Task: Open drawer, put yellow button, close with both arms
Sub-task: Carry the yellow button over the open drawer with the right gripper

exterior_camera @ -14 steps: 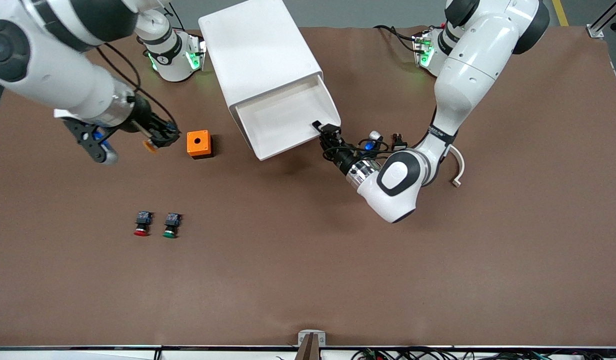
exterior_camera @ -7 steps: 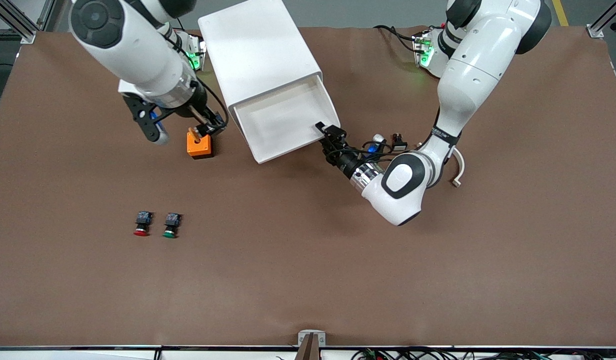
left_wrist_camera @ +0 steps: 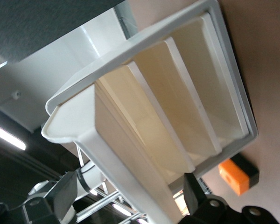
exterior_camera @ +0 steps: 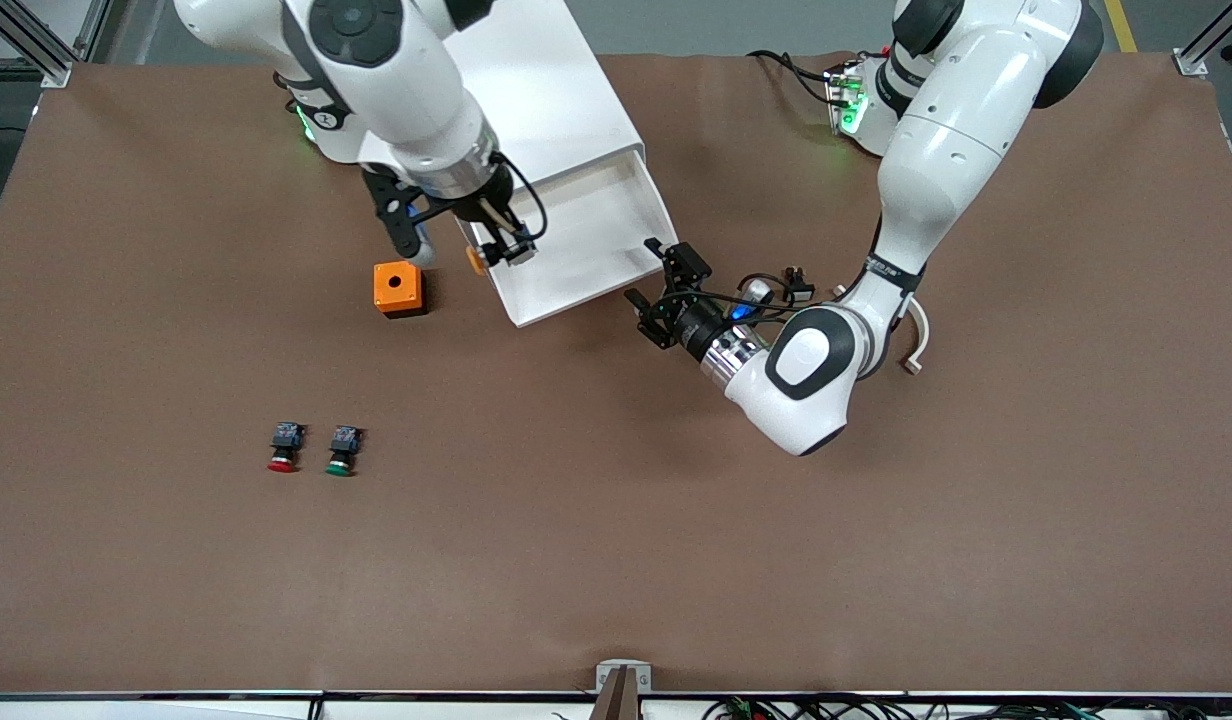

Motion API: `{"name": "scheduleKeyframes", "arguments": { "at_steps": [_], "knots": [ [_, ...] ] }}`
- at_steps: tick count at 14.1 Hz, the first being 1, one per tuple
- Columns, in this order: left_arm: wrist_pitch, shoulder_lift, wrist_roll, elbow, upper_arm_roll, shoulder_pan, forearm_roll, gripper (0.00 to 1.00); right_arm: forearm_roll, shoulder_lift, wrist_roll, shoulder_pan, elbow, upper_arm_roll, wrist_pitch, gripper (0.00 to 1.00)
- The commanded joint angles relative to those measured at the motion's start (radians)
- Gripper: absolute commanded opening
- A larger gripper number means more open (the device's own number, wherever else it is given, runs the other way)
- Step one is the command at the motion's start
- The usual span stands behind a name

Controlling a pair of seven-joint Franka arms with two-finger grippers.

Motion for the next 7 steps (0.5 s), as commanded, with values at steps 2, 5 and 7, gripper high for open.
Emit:
{"name": "scheduleKeyframes", "arguments": {
  "at_steps": [2, 5, 7],
  "knots": [
    [0.003, 0.004, 0.123, 0.070, 0.042, -0.011, -0.005, 1.00, 0.001, 0.030, 0.083, 0.065, -0.030, -0.012, 0.079, 0.00],
    [0.003, -0.004, 0.212, 0.085, 0.070, -0.014, -0.001, 1.00, -0.011, 0.072, 0.141, 0.104, -0.032, -0.014, 0.136, 0.00],
    [0.004, -0.007, 0.280, 0.129, 0.078, -0.020, 0.044, 1.00, -0.041, 0.105, 0.187, 0.127, -0.032, -0.012, 0.176, 0.00]
  ]
}}
